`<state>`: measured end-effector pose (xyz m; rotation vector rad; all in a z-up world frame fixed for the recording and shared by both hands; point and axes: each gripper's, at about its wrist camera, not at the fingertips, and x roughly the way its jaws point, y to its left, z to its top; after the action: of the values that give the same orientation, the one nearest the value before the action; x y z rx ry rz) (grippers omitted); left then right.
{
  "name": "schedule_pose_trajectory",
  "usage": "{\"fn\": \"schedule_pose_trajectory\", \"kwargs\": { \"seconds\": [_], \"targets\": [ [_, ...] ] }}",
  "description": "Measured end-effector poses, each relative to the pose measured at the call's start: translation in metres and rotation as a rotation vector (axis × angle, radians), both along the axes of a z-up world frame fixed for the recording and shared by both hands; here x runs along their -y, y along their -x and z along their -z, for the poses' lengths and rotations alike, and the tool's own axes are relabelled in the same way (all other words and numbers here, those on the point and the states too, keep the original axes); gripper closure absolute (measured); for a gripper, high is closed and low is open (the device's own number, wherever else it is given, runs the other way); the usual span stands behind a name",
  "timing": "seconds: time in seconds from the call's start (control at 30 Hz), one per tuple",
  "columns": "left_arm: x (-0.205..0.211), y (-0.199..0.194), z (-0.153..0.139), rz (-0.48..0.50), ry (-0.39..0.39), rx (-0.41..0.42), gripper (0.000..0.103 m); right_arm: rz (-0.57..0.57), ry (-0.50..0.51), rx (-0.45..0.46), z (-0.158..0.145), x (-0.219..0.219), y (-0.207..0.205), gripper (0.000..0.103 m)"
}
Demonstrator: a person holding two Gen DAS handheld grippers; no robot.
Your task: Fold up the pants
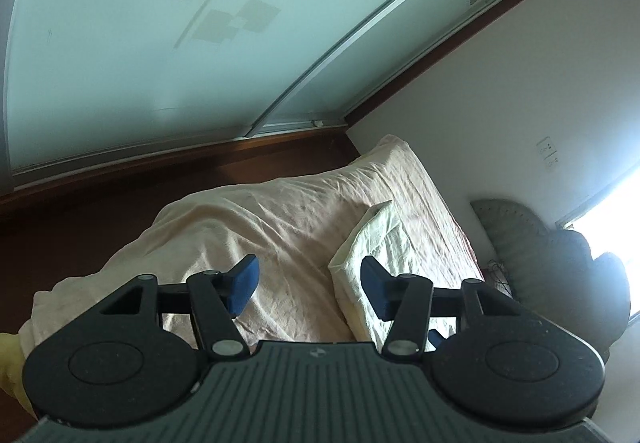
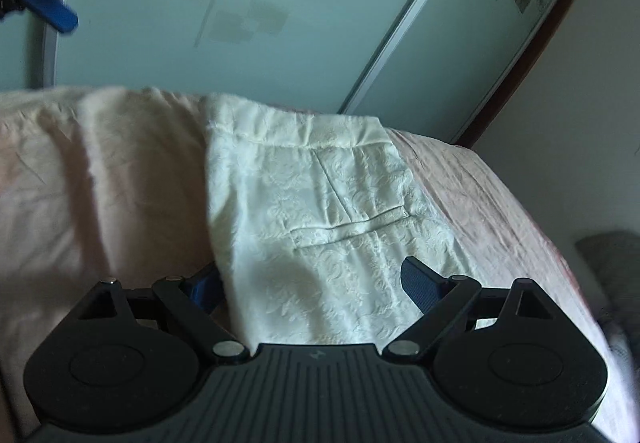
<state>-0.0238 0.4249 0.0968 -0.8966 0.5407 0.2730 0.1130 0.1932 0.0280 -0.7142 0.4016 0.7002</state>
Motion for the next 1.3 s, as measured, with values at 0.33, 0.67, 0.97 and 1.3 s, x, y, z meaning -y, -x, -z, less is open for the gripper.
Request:
{"fn": "schedule_pose_trajectory", "kwargs": {
  "seconds": [0.33, 0.67, 0.97, 1.3],
  "targets": [
    [0.011, -0.014, 0.001, 0.069, 0.086, 0.032, 0.038, -0.025, -0.093, -0.143, -0.007, -0.012, -0.017, 0.065],
    [0.025, -0.087, 0.03, 0.199, 0.351, 0.105, 0.033, 0.033, -0.353, -0.307, -0.025, 0.023, -0.03, 0.086],
    [0.018, -0.168, 0.069, 0.183, 0.417, -0.07, 0.033, 0.039, -0.402, -0.33, -0.026, 0.033, -0.03, 0.086],
    [0.026, -0.194, 0.073, 0.154, 0.273, -0.233, 0.08, 0.053, -0.462, -0.444, -0.026, 0.043, -0.04, 0.083]
  ]
}}
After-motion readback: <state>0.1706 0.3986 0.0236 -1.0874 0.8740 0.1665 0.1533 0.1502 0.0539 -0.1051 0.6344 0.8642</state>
